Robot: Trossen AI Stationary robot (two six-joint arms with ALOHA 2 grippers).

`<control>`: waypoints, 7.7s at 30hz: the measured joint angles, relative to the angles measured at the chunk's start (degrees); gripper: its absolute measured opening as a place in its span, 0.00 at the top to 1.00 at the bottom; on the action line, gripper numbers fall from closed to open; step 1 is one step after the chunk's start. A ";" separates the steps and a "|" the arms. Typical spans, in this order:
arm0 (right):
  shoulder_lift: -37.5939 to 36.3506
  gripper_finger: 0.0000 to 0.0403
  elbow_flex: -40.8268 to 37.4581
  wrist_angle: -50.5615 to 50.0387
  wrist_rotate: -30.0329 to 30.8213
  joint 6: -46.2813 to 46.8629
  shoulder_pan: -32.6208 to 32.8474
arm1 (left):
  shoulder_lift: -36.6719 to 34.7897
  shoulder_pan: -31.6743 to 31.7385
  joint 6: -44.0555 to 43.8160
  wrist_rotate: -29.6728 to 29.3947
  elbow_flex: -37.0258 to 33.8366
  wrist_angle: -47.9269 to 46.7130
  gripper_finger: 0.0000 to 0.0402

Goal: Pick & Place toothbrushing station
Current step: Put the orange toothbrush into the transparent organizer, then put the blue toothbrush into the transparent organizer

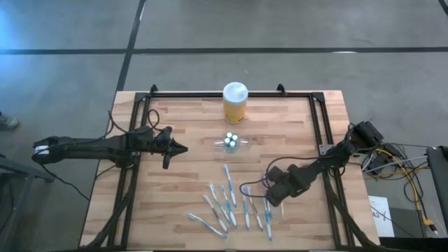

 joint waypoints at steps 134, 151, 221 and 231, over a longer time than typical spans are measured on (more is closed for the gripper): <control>2.55 0.97 -21.73 106.49 25.92 -76.61 -30.80 | -7.04 0.00 6.12 -0.46 -0.09 4.70 0.93; 2.24 0.74 -20.33 105.37 25.90 -74.67 -30.75 | -7.02 0.00 5.59 -0.46 -0.22 4.65 0.93; -74.07 0.98 -48.30 72.43 20.55 -75.74 -6.86 | -7.04 0.00 4.95 -0.20 -0.87 5.55 0.93; -69.88 0.98 -36.74 51.25 22.75 -56.25 -6.88 | -7.04 0.00 4.75 -0.20 -0.87 5.55 0.93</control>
